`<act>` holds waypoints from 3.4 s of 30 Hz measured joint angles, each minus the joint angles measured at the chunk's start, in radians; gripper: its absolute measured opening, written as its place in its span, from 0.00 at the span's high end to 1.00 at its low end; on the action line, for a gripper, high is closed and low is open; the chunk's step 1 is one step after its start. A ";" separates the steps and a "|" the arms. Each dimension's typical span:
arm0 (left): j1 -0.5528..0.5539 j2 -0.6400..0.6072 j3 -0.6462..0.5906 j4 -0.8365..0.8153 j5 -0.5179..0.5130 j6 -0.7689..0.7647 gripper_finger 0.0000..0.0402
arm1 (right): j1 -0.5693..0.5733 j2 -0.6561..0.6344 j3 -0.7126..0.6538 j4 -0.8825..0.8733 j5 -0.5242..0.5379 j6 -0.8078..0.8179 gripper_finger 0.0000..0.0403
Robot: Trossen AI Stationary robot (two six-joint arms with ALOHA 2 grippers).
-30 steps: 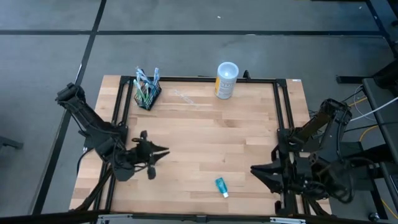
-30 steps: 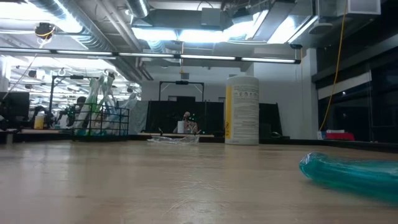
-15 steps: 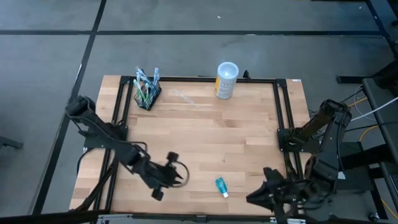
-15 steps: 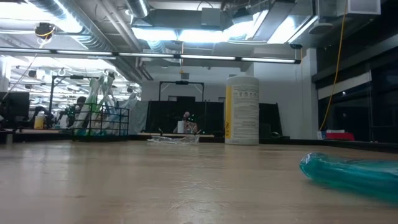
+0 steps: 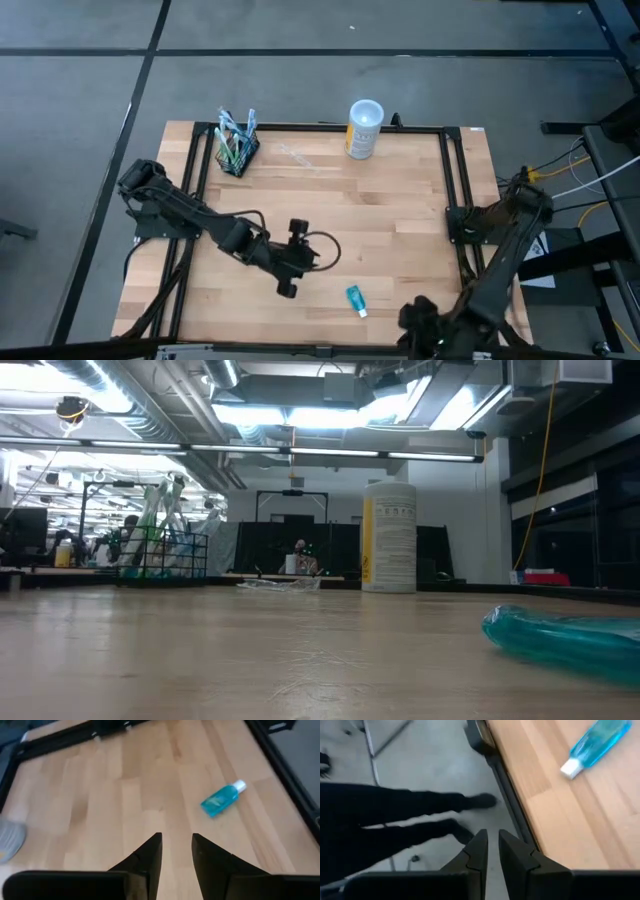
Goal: Pick & Place toothbrushing station
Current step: Put the blue mouthwash bottle into the middle section of the black organizer
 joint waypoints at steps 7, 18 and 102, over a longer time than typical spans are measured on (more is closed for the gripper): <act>-0.051 -0.061 0.000 -0.145 -0.128 -0.143 0.75 | -0.051 0.124 0.000 0.042 0.016 -0.058 0.88; -0.201 -0.215 0.000 -0.364 -0.311 -0.445 0.75 | -0.155 0.240 -0.074 -0.001 0.035 -0.092 0.88; -0.713 -0.294 0.000 -0.752 -0.446 -1.180 0.75 | -0.525 0.262 -0.243 0.581 -0.065 -0.171 0.83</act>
